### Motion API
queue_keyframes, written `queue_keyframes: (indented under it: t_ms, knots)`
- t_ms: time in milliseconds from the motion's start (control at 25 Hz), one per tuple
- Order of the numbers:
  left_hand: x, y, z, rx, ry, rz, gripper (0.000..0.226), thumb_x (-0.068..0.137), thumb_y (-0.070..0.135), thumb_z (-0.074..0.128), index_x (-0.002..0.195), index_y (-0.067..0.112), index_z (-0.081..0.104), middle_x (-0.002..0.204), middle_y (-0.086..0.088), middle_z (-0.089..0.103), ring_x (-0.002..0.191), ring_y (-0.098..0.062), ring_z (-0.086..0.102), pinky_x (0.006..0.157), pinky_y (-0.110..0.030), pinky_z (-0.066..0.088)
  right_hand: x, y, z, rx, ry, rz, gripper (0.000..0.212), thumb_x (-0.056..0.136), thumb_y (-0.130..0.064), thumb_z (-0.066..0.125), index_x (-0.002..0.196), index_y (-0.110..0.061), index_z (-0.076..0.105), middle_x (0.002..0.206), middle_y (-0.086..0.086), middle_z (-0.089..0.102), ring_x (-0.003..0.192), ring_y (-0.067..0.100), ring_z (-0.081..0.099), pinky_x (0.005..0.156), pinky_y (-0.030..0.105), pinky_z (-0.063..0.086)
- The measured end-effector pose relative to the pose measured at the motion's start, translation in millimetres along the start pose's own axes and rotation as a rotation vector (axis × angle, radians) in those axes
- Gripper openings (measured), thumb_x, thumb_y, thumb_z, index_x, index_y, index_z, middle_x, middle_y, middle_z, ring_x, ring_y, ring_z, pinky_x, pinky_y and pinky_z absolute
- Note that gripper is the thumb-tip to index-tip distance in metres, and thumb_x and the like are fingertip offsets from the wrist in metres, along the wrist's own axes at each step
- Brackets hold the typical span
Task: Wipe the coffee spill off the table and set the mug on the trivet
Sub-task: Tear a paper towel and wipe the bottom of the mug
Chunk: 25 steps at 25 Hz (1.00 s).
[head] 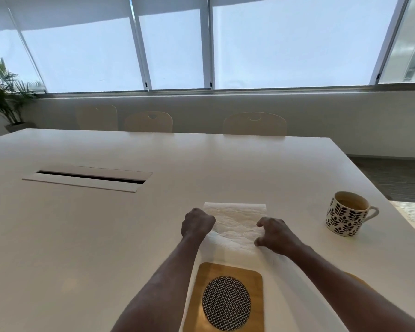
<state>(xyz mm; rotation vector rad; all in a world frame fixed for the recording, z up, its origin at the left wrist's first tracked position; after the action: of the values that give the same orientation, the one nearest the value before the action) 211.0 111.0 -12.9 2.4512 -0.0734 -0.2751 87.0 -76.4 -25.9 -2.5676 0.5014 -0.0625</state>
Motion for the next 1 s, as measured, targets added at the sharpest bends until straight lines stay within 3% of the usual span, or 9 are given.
queue_keyframes:
  t_ms: [280,440,560,760,920,1000]
  knots:
    - [19,1,-4,-0.241,0.01,-0.105,0.022,0.074,0.011,0.063,0.095,0.001,0.062,0.106,-0.018,0.069,0.096,-0.036,0.066,0.073,-0.03,0.049,6,1,5,-0.036,-0.016,0.032,0.064,0.074,-0.026,0.082,0.13,-0.01,0.055,0.13,0.015,0.057,0.123,0.027,0.048,0.094,0.028,0.04]
    - [23,-1,-6,-0.277,0.057,-0.096,0.018,0.073,0.013,0.069,0.076,0.008,0.052,0.103,-0.018,0.069,0.09,-0.035,0.064,0.069,-0.029,0.047,6,0,3,-0.049,-0.016,0.035,0.064,0.074,-0.028,0.081,0.13,-0.01,0.055,0.132,0.014,0.057,0.124,0.028,0.047,0.097,0.029,0.04]
    - [25,-6,-7,-0.303,0.074,-0.096,0.017,0.075,0.015,0.067,0.085,0.003,0.058,0.103,-0.019,0.069,0.094,-0.037,0.065,0.071,-0.031,0.048,4,0,3,-0.043,-0.005,0.035,0.061,0.076,-0.029,0.079,0.129,-0.01,0.055,0.132,0.013,0.057,0.125,0.027,0.047,0.097,0.029,0.04]
    - [20,-7,-13,-0.504,-0.002,-0.029,0.011,0.072,0.014,0.061,0.071,0.004,0.059,0.074,-0.01,0.059,0.067,-0.026,0.052,0.056,-0.029,0.038,1,-2,2,-0.035,0.052,0.025,0.049,0.083,-0.032,0.073,0.123,-0.008,0.059,0.127,0.014,0.06,0.121,0.028,0.051,0.094,0.031,0.042]
    - [5,3,-22,-0.832,-0.202,0.074,0.017,0.062,0.025,0.059,0.075,0.014,0.055,0.07,-0.006,0.047,0.066,-0.02,0.042,0.057,-0.028,0.033,-5,-8,-7,0.078,0.29,-0.011,0.048,0.083,-0.034,0.074,0.121,-0.007,0.062,0.121,0.017,0.062,0.11,0.03,0.059,0.092,0.035,0.047]
    - [-3,10,-29,-0.924,-0.261,0.078,0.018,0.063,0.027,0.058,0.076,0.015,0.054,0.071,-0.007,0.049,0.068,-0.021,0.045,0.059,-0.028,0.035,-9,-12,-18,0.158,0.409,-0.125,0.059,0.078,-0.039,0.078,0.126,-0.009,0.058,0.126,0.014,0.057,0.113,0.029,0.057,0.094,0.036,0.047]
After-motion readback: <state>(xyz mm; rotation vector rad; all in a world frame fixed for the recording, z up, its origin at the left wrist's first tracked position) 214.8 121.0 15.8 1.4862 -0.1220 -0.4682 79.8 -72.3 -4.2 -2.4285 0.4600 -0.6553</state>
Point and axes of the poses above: each hand's wrist, its own x-axis towards the middle knuckle, its own z-axis out of the palm, y = z × x, the point moved 1 cm from there along x, towards the middle knuckle
